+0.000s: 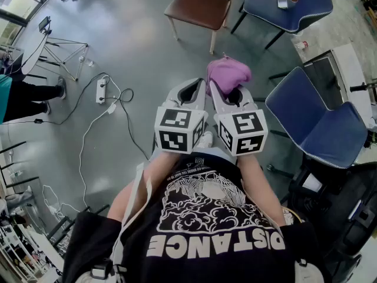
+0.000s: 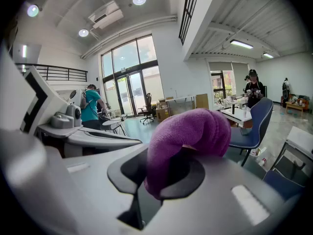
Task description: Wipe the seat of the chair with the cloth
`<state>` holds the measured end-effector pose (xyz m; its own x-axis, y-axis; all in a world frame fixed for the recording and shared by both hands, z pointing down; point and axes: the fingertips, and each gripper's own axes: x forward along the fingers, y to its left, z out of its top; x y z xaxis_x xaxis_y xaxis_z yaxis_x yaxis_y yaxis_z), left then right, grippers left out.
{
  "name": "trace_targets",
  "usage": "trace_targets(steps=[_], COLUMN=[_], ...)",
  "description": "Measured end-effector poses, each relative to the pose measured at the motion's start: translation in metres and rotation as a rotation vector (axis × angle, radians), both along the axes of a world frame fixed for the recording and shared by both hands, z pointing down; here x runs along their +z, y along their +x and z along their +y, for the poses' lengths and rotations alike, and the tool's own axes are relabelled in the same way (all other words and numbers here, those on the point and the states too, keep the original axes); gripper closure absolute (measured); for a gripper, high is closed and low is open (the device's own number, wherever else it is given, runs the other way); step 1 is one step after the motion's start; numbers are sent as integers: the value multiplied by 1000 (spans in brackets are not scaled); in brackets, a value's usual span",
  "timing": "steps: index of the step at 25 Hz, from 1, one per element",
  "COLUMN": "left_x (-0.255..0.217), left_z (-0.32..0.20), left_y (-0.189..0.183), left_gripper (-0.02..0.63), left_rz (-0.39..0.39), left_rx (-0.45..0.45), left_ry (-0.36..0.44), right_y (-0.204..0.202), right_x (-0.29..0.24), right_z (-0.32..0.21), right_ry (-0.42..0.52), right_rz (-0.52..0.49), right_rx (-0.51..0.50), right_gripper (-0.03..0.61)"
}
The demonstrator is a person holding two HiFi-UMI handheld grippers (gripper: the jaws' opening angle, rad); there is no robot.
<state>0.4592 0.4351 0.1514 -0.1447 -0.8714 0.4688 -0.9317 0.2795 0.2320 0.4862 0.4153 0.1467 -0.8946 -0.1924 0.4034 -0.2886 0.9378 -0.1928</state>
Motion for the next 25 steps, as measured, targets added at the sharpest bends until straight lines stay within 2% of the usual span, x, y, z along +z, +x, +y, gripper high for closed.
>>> trace_targets(steps=[12, 20, 25], left_x=[7, 16, 28], left_z=[-20, -31, -45], left_y=[-2, -27, -66], left_gripper=[617, 617, 617], left_rz=[-9, 15, 45], left_rx=[-10, -6, 5], left_ry=[-25, -33, -36], right_y=[0, -26, -63], right_x=[5, 14, 24], right_z=[-24, -33, -43], right_ry=[-40, -53, -55], right_rz=[-16, 1, 26], right_rx=[3, 3, 9], right_gripper=[517, 517, 517])
